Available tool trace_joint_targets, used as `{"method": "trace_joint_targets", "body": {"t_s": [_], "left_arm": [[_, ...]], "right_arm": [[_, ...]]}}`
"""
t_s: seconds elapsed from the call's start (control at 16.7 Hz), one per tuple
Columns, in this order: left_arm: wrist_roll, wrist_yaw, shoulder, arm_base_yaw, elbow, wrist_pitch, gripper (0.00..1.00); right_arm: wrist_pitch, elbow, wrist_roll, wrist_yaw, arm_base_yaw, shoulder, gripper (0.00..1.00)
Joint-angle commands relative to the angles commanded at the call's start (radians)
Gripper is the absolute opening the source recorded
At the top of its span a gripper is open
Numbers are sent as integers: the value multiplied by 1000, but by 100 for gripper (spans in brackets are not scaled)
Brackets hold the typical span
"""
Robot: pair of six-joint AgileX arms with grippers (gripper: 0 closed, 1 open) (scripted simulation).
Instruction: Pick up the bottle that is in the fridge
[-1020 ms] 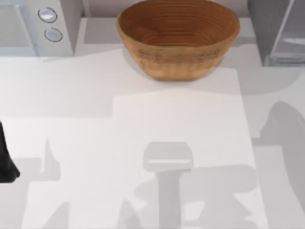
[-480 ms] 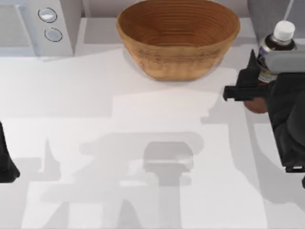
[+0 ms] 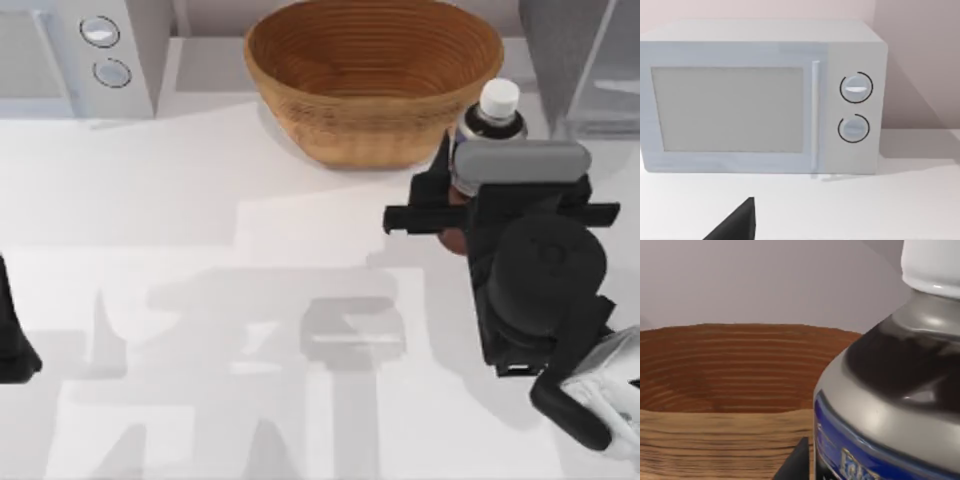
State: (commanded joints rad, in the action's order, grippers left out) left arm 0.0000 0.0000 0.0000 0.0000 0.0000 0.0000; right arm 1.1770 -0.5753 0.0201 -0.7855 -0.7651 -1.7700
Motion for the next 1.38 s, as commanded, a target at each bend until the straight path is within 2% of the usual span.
{"method": "trace_joint_targets", "body": {"t_s": [0.42,0.9,1.2,1.38], "left_arm": [[0,0,0,0,0,0,100],[0,0,0,0,0,0,100],[0,0,0,0,0,0,100],[0,0,0,0,0,0,100]], "right_arm": [[6,-2,0,5,8,-18,0],[128,-123,-4,90,95,-251,0],[142,-138,-4,101,106,-275,0],[142,-138,-4,101,106,-275,23]]}}
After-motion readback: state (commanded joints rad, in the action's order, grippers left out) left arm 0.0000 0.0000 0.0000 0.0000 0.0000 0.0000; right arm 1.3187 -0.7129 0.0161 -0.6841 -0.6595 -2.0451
